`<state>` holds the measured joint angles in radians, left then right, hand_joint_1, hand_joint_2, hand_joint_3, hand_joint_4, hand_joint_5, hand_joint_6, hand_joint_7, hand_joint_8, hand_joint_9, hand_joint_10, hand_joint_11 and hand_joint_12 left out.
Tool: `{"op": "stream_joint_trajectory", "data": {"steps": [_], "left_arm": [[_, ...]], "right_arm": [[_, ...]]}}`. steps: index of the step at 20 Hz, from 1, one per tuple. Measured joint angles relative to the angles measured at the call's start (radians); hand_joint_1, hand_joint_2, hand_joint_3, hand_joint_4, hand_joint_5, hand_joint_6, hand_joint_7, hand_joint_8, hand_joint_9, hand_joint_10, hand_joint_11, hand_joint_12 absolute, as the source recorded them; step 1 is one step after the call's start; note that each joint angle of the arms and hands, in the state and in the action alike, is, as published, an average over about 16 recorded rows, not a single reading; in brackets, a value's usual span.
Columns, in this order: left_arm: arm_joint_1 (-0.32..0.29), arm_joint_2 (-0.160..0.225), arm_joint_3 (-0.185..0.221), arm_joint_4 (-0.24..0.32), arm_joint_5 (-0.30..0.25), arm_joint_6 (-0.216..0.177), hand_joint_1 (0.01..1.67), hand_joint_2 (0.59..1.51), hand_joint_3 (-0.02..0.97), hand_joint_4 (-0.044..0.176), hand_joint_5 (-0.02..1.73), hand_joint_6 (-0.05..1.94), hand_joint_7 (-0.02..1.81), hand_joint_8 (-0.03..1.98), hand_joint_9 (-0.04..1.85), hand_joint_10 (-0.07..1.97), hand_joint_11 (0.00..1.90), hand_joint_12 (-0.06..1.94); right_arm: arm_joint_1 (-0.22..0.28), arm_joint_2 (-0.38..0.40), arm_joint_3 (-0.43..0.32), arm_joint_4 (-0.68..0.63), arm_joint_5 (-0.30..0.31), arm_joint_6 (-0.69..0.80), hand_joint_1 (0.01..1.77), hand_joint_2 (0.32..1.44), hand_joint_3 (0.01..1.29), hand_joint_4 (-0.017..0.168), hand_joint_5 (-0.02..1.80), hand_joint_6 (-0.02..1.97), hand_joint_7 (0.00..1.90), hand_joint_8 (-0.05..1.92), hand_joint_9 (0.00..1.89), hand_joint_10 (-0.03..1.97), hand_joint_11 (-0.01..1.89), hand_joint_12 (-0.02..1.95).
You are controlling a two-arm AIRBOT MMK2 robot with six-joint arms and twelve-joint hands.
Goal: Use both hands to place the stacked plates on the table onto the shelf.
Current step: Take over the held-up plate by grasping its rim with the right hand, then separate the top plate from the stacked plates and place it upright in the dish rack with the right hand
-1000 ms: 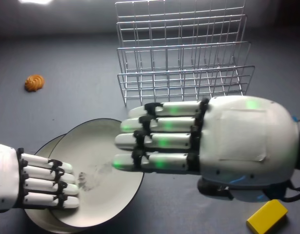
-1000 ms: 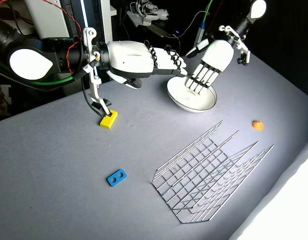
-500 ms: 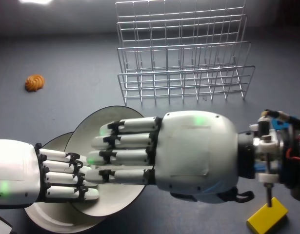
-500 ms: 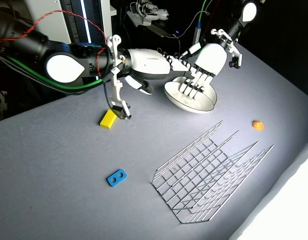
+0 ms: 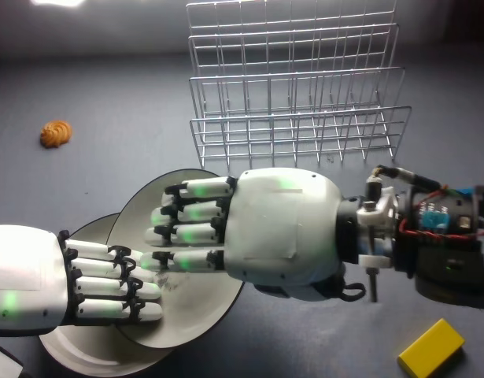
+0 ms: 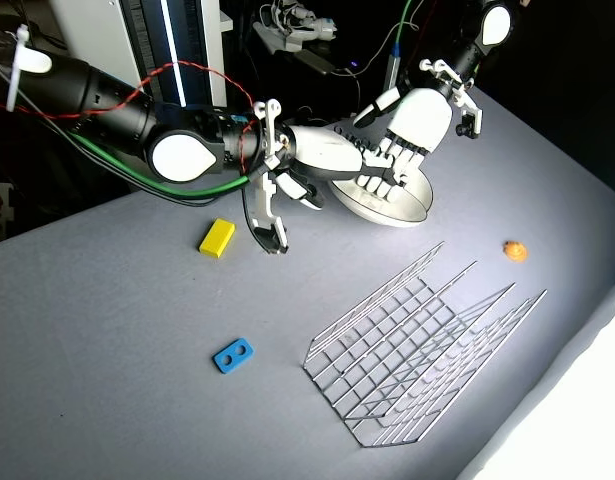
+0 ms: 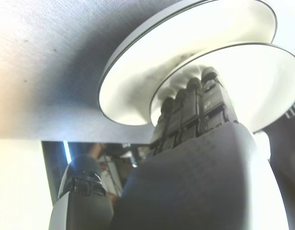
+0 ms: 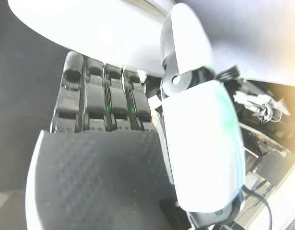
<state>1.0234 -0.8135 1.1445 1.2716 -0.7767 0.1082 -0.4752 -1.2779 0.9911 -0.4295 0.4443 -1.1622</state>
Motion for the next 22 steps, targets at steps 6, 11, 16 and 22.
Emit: {"op": "stream_joint_trajectory", "data": {"steps": [6,11,16,22], "left_arm": [[-0.004,0.000,0.000,-0.007,0.002,0.000,0.01,1.091,0.018,-0.004,0.04,-0.01,-0.01,-0.01,0.01,0.00,0.02,0.01],[-0.011,0.002,0.001,-0.018,0.004,0.000,0.01,1.088,0.018,-0.005,0.05,0.00,0.00,-0.01,0.02,0.01,0.02,0.01],[-0.034,0.015,0.012,-0.054,0.005,0.000,0.01,1.089,0.018,-0.003,0.07,0.01,0.03,0.00,0.03,0.01,0.02,0.01],[-0.079,0.042,0.049,-0.109,0.004,0.000,0.01,1.091,0.018,0.000,0.09,0.01,0.06,0.01,0.05,0.01,0.02,0.01]], "right_arm": [[0.010,-0.065,0.068,0.010,0.013,-0.022,1.13,1.08,0.02,0.002,0.51,0.23,0.57,0.12,0.61,0.01,0.30,0.84],[0.013,-0.102,0.103,0.012,0.038,-0.037,1.11,1.04,0.02,0.005,0.71,0.49,0.81,0.30,0.90,0.02,0.51,1.04],[0.013,-0.119,0.115,0.013,0.069,-0.045,1.11,0.99,0.02,0.007,0.81,0.75,0.93,0.54,1.10,0.02,0.67,1.14],[0.010,-0.112,0.109,0.015,0.111,-0.043,1.12,0.97,0.02,0.018,0.84,0.88,0.95,0.75,1.18,0.01,0.70,1.18]]}}
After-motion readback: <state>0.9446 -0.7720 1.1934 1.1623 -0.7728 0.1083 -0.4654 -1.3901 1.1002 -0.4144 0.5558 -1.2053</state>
